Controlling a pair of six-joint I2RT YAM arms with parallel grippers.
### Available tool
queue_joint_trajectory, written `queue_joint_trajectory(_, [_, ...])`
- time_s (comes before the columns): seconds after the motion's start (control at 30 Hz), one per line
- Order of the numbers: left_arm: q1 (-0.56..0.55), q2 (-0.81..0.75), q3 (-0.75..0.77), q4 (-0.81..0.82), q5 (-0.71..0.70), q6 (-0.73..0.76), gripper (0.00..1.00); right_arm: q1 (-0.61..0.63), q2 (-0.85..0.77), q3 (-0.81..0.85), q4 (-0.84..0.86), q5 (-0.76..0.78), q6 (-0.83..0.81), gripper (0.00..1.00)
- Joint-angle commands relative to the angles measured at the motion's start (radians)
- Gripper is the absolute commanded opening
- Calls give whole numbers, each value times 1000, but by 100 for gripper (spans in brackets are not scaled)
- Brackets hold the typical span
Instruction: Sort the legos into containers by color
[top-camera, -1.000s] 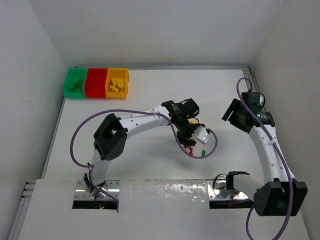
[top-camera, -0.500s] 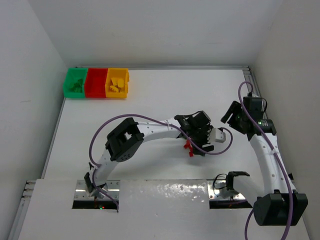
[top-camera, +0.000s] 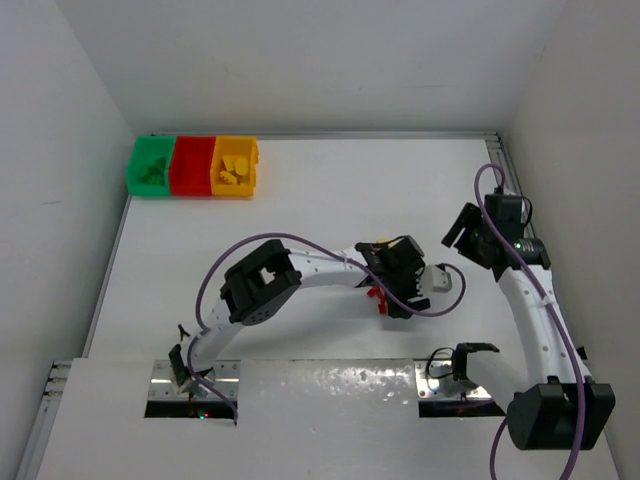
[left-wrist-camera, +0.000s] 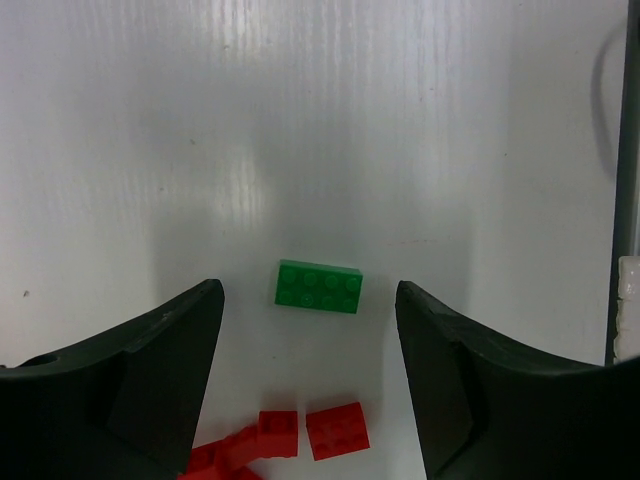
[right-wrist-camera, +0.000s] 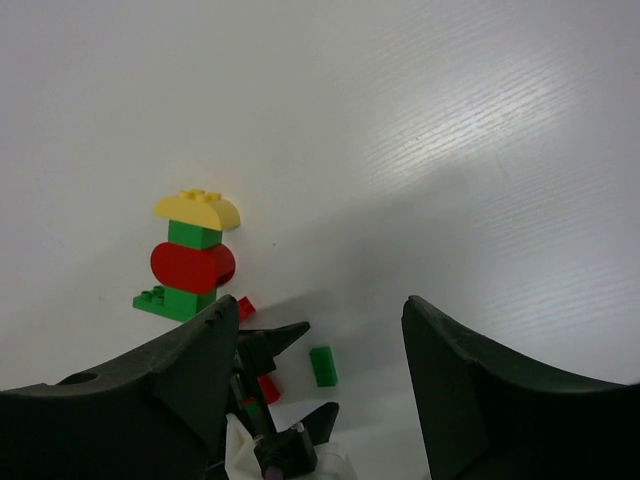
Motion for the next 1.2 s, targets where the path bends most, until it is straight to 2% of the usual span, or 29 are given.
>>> queue_joint_trajectory(0.0, [-21, -2, 4, 16, 12, 19, 67, 4, -6, 28, 12, 17, -7, 66])
queue_joint_trajectory(0.17, [-41, 2, -18, 22, -23, 45, 65, 4, -12, 14, 30, 6, -7, 66])
queue_joint_trajectory(0.23, [-48, 7, -23, 26, -23, 43, 59, 4, -12, 10, 30, 6, -6, 66])
queue_joint_trajectory(0.3, [-51, 9, -18, 16, -35, 54, 46, 4, -15, 10, 29, 9, -7, 66])
queue_joint_trajectory(0.43, [-53, 7, -13, -29, -57, 95, 38, 4, -24, 17, 26, 29, -19, 66])
queue_joint_trajectory(0.47, [-53, 7, -15, -33, -60, 102, 31, 3, -24, 23, 26, 34, -21, 66])
queue_joint_trajectory(0.57, [-53, 1, -16, -36, -66, 99, 18, 4, -24, 31, 27, 38, -23, 66])
queue_joint_trajectory(0.63, [-51, -1, -7, -42, -63, 92, 14, 4, -24, 34, 27, 38, -21, 66])
queue_joint_trajectory(0.9, [-48, -7, 103, -66, -42, 13, 9, 4, -29, 37, 12, 41, -26, 66])
queue_joint_trajectory(1.03, [-33, -25, 184, -154, -17, 20, 7, 4, -40, 42, 3, 57, -21, 66])
queue_joint_trajectory(1.17, [-11, -89, 151, -206, 27, 65, 6, 4, -34, 66, -22, 98, -15, 66])
